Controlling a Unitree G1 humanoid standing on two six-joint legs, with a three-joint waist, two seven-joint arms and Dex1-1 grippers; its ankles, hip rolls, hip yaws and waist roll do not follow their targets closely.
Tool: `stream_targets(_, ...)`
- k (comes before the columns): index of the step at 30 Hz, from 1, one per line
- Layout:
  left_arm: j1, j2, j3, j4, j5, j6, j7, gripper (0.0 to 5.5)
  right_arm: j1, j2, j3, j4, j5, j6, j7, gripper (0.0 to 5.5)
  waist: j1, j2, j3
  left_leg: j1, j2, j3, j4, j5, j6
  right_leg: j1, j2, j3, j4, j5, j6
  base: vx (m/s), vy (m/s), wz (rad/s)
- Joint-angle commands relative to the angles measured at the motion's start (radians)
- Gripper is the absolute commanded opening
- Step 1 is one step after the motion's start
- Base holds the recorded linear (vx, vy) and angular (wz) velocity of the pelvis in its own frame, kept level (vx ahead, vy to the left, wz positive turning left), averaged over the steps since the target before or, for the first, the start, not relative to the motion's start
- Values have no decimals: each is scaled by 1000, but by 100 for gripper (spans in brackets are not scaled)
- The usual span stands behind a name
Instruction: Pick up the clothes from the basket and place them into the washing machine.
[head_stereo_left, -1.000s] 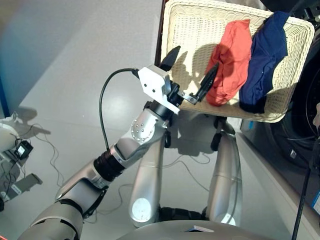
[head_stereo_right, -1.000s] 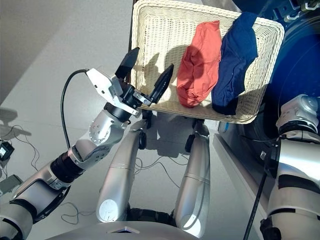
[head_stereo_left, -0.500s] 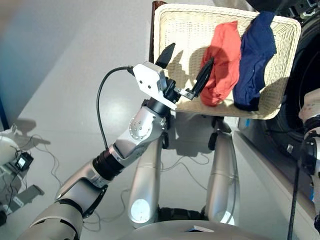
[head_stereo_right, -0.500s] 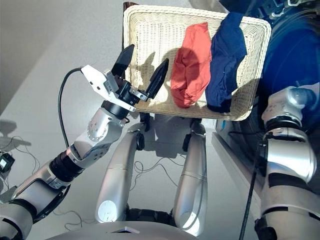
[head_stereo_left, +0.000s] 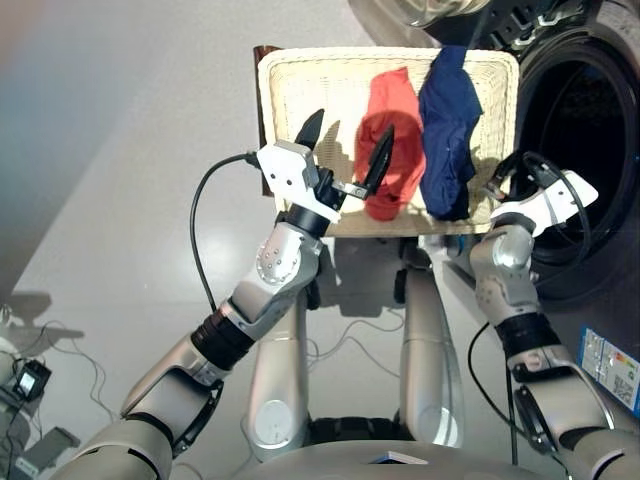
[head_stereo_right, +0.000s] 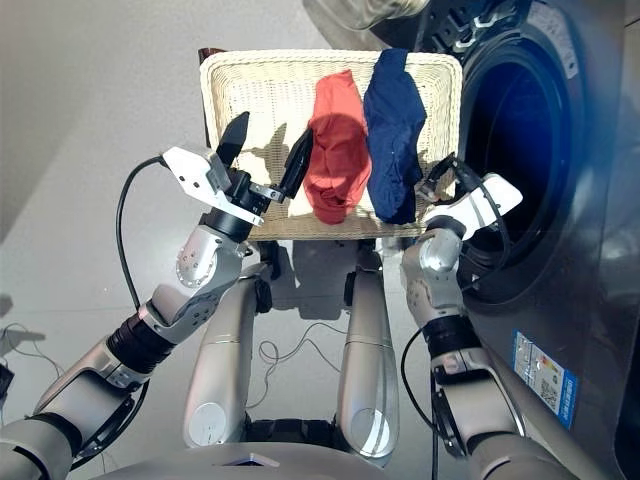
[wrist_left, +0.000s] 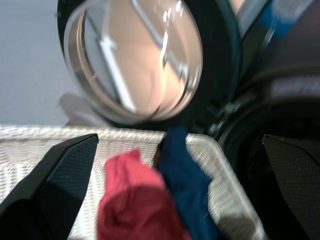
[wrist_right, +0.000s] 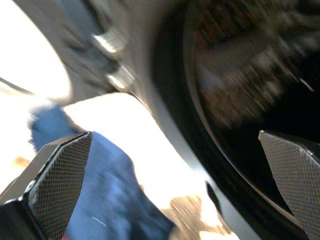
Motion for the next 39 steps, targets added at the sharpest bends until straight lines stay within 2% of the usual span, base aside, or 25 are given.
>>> stream_targets(1,-54,-27,-4,50,156,-1,47,550,-10,-60,17,-214,-40,-58,69,550,6,-36,-15,21,22,-3,-31,11,-31,60,-7,-15,23,-43,42,0,0,0)
stream_targets(7,-140,-127,-24,297,251,49,135,550,-57,-113,99,-389,-136,-20,86,550,-21,-74,-15,6,38,9,-14,13,-34,44,6,0,26,-32,41,0,0,0)
stream_targets(11,-223,-203,-18,515,287,87,196,550,-147,-97,224,-396,-141,8,112,550,-34,-97,-15,-5,51,21,-4,15,-39,27,15,8,28,-23,39,0,0,0)
stream_targets(16,-330,-276,14,709,224,113,216,550,-295,-63,372,-366,-120,41,139,550,-50,-125,-15,-40,71,25,22,15,-47,0,25,12,37,-18,41,-14,-10,-116)
stream_targets(21,-420,-329,88,861,114,149,233,550,-405,6,480,-373,-101,61,163,550,-66,-128,-15,-91,90,12,64,8,-56,-50,37,7,79,-31,35,-2,-10,-11)
stream_targets(28,-504,-318,164,938,41,164,249,550,-510,54,544,-403,-112,92,180,550,-84,-138,-15,-175,127,4,160,-18,-72,-133,58,7,165,-56,24,-2,-31,8)
stream_targets(32,-545,-294,182,960,43,178,254,550,-541,74,553,-420,-110,100,183,550,-99,-147,-15,-216,147,6,193,-29,-80,-176,68,9,185,-60,25,3,-14,-19)
stream_targets(35,-567,-273,203,985,33,183,258,550,-552,93,560,-431,-100,106,197,550,-111,-161,-15,-241,158,6,227,-41,-83,-209,83,14,213,-69,28,0,0,0)
stream_targets(38,-582,-263,218,990,16,183,272,550,-550,90,559,-452,-102,109,202,550,-121,-169,-15,-270,169,2,294,-69,-84,-240,93,18,270,-91,26,40,-29,-185)
stream_targets(39,-588,-264,221,995,11,185,275,550,-546,89,558,-456,-98,109,204,550,-121,-166,-15,-264,176,-4,327,-114,-90,-239,97,14,306,-134,24,104,-28,-172)
